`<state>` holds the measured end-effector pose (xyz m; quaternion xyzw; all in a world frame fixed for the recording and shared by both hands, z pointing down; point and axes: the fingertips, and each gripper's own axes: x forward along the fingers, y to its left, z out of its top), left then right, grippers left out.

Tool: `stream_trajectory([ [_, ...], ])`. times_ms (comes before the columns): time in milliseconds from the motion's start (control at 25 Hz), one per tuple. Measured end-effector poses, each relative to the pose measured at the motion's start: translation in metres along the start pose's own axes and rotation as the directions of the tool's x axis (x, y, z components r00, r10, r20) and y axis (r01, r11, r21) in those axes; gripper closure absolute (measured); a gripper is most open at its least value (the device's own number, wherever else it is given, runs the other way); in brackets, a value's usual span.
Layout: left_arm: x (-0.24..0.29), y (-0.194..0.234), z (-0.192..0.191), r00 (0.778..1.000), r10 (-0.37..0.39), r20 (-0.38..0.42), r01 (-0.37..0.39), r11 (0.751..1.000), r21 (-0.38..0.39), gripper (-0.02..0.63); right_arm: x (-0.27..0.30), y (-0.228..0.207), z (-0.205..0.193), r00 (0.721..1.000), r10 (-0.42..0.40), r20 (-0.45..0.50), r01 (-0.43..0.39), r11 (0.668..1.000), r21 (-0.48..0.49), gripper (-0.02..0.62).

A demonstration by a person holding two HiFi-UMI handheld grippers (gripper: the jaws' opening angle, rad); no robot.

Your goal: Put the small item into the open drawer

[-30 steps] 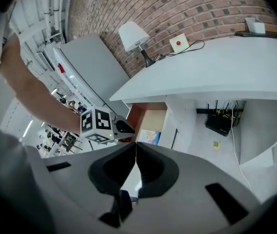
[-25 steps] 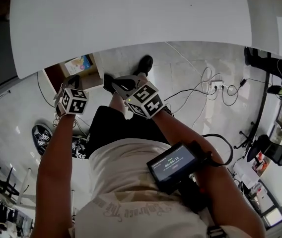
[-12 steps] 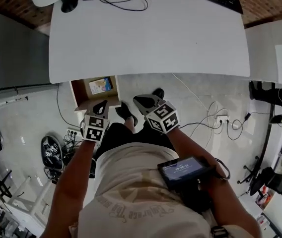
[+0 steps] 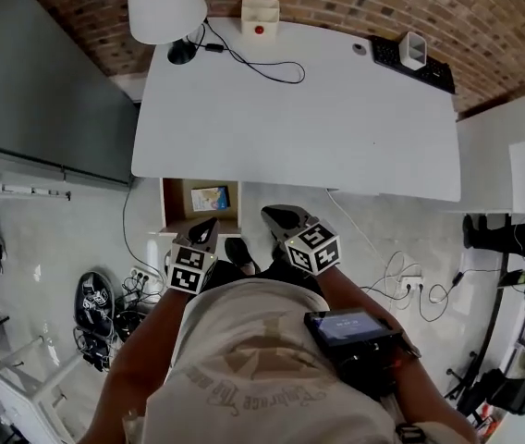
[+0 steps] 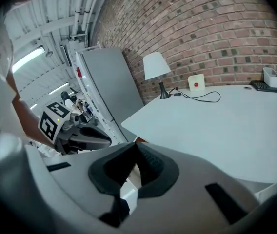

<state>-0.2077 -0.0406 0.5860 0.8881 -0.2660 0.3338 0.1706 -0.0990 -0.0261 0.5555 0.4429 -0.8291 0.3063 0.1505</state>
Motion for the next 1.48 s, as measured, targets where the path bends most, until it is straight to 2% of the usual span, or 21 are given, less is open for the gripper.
stream_trajectory([
  [280,-0.025,0.013,0.015,0.997,0.000,0.078,0.005,0.998,-0.065,0.600,-0.013,0.003,0.042,0.997,0.001,0.082,0.003,0.999,-0.046,0.589],
  [440,-0.040,0.035,0.034,0.989,0.036,0.146,-0.021,0.995,-0.103,0.600,-0.022,-0.006,0.070,0.991,-0.003,0.131,0.013,0.997,-0.072,0.589],
  [720,-0.059,0.059,0.049,0.967,0.089,0.239,-0.041,0.979,-0.199,0.600,-0.028,-0.003,0.079,0.990,-0.014,0.140,0.028,0.995,-0.098,0.589],
  [960,-0.056,0.060,0.048,0.961,0.095,0.260,-0.038,0.976,-0.217,0.600,-0.026,-0.002,0.087,0.991,-0.013,0.130,0.029,0.992,-0.122,0.589],
  [1480,-0.065,0.076,0.037,0.961,0.118,0.249,-0.060,0.971,-0.230,0.600,-0.008,0.006,0.084,0.993,0.005,0.118,0.009,0.993,-0.118,0.589],
])
